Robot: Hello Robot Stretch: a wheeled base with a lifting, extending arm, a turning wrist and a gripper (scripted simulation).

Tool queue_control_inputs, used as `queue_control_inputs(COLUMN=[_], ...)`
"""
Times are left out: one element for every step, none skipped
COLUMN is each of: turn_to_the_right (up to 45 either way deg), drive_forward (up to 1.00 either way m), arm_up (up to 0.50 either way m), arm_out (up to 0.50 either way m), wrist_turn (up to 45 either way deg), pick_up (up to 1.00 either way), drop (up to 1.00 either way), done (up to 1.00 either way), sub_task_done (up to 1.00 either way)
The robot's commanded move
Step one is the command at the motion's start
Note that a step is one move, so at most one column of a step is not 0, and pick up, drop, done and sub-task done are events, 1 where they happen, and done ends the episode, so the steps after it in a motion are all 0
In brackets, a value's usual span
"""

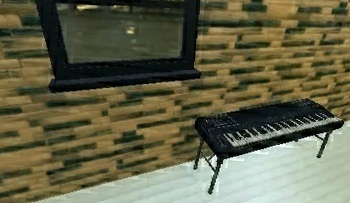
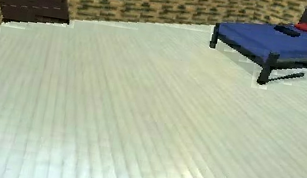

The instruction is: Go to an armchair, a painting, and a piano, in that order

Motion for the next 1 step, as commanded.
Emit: queue_control_inputs(turn_to_the_right=[12.0], drive_forward=[0.0], arm_up=[0.0], arm_out=[0.0], wrist_turn=[0.0], pick_up=[0.0], drop=[0.0], done=[0.0], sub_task_done=[0.0])
